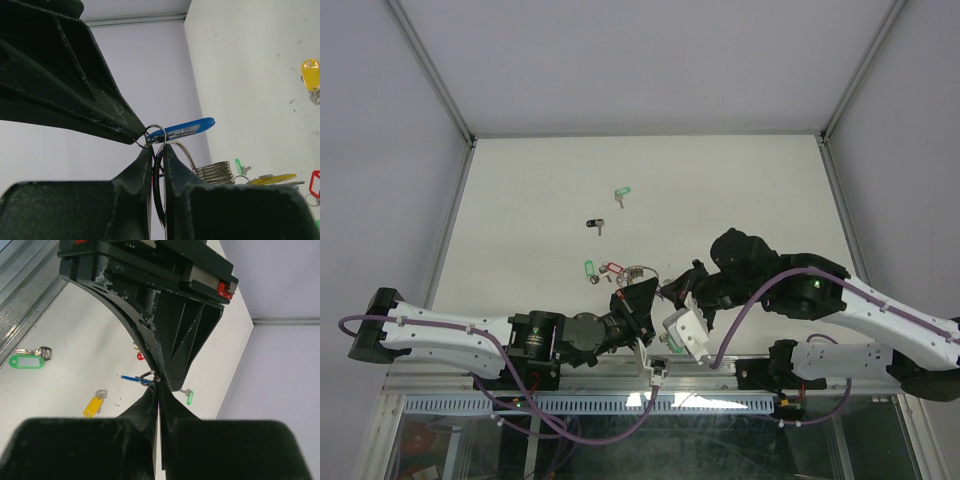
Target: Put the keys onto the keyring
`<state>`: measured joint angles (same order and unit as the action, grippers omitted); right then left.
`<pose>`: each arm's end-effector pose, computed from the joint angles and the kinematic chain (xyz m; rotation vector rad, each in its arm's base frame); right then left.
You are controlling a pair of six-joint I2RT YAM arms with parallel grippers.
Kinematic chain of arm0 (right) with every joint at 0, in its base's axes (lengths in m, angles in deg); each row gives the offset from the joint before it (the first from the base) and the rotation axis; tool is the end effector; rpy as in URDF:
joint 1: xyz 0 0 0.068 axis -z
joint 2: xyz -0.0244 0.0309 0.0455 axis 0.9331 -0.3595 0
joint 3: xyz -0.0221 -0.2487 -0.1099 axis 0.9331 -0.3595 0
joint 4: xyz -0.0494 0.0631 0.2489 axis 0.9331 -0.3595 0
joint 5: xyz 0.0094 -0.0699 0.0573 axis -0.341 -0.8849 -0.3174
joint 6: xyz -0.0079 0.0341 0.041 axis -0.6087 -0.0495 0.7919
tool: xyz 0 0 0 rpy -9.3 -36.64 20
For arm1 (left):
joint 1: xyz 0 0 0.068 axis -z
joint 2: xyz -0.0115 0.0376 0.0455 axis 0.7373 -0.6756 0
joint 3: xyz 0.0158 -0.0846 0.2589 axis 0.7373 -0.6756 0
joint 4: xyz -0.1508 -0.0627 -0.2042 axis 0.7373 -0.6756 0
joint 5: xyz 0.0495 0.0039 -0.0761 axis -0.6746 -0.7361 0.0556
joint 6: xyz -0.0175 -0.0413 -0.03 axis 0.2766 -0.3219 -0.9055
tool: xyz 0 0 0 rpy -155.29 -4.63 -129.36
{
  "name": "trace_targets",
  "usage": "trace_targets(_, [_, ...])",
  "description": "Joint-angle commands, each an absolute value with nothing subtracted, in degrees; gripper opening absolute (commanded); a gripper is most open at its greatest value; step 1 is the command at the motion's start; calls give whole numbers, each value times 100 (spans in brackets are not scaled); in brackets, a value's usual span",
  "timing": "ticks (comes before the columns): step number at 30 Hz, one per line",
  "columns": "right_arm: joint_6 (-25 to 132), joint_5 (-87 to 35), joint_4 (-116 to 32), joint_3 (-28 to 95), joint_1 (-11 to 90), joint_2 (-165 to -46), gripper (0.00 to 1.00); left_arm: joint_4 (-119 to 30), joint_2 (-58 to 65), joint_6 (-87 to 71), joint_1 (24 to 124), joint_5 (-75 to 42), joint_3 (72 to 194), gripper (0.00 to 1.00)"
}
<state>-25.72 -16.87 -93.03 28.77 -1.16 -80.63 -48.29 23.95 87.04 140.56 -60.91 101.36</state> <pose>0.0520 0.1733 0.3897 -2.1195 0.5557 0.2972 0.0093 -0.2194 0.2976 1.7569 0.4834 0.4631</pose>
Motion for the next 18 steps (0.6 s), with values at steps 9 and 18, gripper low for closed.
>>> trace_targets(9, [-2557, -1672, -9440, 3217, -217, -8170, 0, -4556, 2453, 8800, 14101, -6248, 10286, 0])
trace_targets(18, [-2366, -1613, -9777, 3277, -320, -8179, 0, -4561, 2474, 8747, 14096, -6296, 10275, 0])
